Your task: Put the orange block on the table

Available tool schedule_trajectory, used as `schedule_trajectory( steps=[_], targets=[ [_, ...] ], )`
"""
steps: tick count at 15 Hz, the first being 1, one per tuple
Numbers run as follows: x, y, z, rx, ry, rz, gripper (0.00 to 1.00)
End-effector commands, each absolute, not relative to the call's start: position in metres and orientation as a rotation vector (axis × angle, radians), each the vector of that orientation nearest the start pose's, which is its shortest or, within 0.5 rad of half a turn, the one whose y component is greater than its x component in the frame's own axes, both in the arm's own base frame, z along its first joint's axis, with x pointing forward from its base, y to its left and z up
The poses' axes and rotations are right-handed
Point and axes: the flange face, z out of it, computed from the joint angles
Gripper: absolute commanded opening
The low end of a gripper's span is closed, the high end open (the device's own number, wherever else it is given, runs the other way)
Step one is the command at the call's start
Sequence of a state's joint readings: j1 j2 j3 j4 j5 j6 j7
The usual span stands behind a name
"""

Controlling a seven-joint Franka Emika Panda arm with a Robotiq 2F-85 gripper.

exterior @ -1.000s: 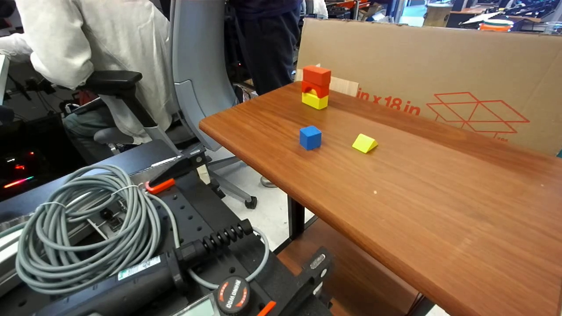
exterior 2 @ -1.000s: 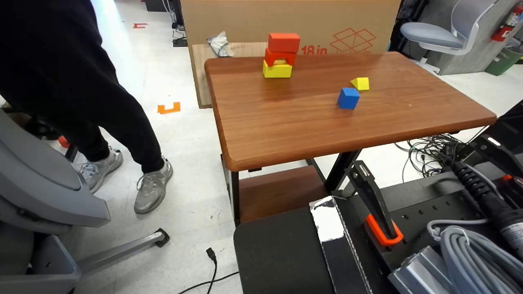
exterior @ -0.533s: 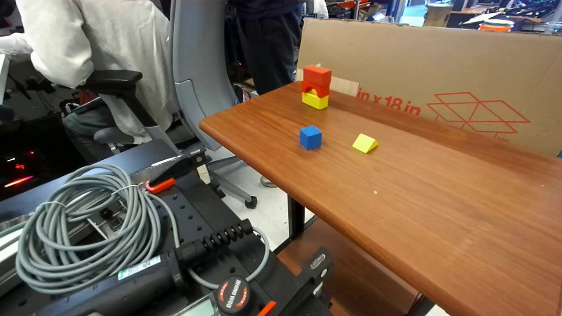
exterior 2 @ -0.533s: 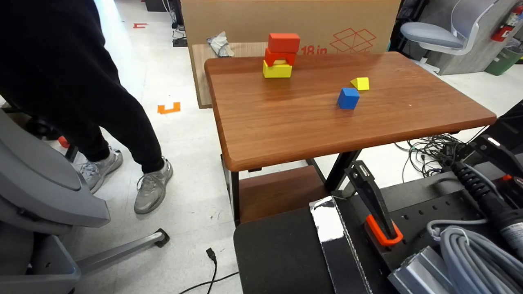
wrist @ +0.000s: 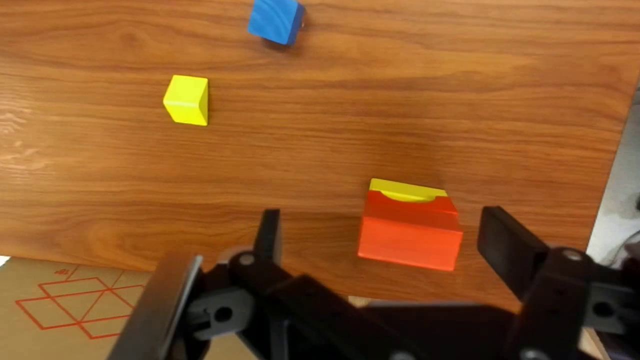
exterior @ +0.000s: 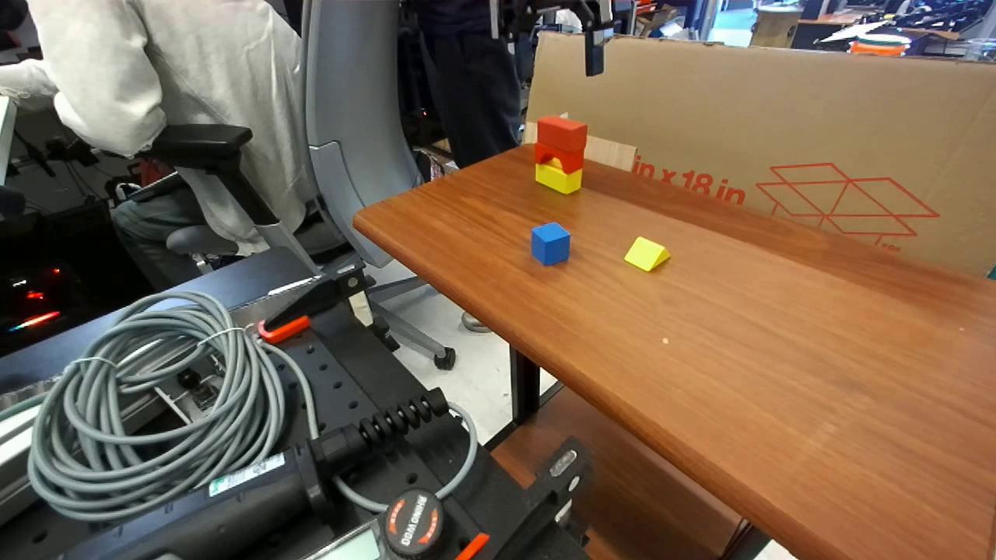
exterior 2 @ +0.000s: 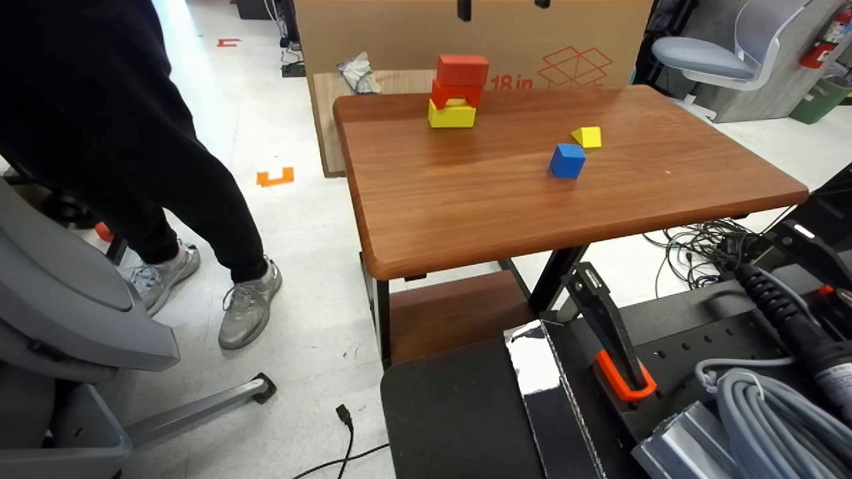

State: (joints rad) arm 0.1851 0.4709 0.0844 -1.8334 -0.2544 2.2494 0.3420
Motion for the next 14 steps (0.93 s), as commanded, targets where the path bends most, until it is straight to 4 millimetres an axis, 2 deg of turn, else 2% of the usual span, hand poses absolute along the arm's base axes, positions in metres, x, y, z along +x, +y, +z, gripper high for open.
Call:
schedule_trajectory(
  steps=[1, 6, 10, 14],
  targets=[
    [0.642, 0.18, 0.26, -3.322, -0.129, 0.054, 1.0],
    [0.655, 0.179, 0.258, -3.246, -0.08, 0.125, 1.0],
    [0.657, 0.167, 0.248, -3.23, -0.037, 0.18, 1.0],
    [0.662, 0.166, 0.236, -3.216, -0.043, 0.226, 1.0]
  ],
)
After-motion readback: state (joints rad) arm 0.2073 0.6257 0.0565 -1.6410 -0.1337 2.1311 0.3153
